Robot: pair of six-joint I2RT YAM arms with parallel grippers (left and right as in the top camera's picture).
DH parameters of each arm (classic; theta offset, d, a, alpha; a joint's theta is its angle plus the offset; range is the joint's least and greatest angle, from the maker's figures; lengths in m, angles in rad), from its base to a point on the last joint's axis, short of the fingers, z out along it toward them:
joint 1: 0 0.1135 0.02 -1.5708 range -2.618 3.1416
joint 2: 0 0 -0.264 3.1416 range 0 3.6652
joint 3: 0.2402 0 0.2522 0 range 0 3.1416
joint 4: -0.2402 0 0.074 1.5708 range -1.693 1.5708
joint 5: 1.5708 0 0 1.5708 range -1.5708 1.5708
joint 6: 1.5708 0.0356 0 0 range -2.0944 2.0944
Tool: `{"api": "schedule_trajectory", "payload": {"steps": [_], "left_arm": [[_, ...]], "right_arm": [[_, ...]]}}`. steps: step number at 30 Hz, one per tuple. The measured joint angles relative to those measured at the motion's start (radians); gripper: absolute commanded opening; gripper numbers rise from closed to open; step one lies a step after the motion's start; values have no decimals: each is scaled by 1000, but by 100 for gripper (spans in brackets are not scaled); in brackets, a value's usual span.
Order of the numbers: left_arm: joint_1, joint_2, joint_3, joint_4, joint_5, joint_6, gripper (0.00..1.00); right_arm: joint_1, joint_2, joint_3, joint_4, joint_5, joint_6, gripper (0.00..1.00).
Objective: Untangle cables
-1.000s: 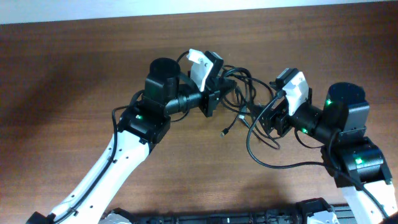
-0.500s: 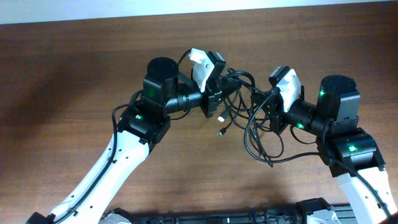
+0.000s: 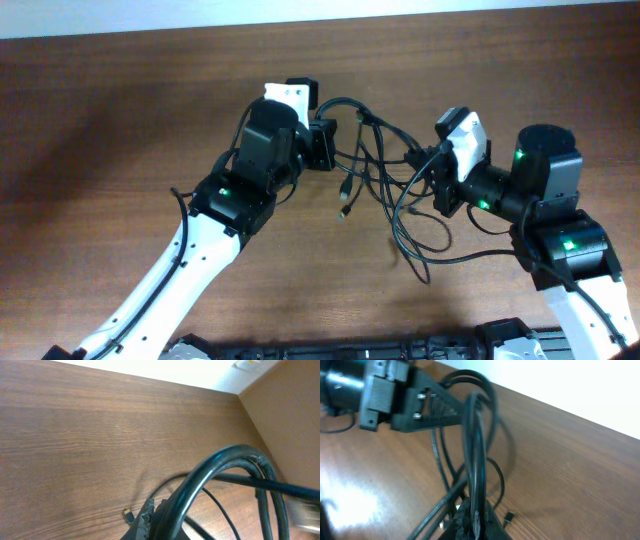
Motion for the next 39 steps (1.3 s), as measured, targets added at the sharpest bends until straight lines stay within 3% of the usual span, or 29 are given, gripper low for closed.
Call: {"api": "schedule_trajectory", "payload": {"steps": [4, 6, 8, 11, 16, 22, 32, 37, 39], "left_arm": [[11, -2, 0, -11, -32, -38, 0], [23, -2, 0, -17, -41, -43, 0], [24, -6, 0, -19, -41, -44, 0], [27, -25, 0, -13, -40, -37, 0], [29, -76, 0, 47, 30, 60, 0], [29, -150, 0, 91, 160, 171, 0], [29, -182, 0, 124, 351, 196, 0], [29, -182, 0, 144, 452, 199, 0], [29, -182, 0, 165, 497, 200, 0]], "right_arm": [[0, -15, 0, -4, 135, 91, 4], [0, -21, 0, -8, 217, 148, 64], [0, -22, 0, -20, 270, 178, 79], [0, -23, 0, -33, 318, 201, 88], [0, -23, 0, -47, 318, 202, 89], [0, -23, 0, -48, 101, 64, 89], [0, -24, 0, 31, -33, -15, 89], [0, -22, 0, 101, -40, -23, 65], [0, -8, 0, 117, -33, -29, 64]]}}
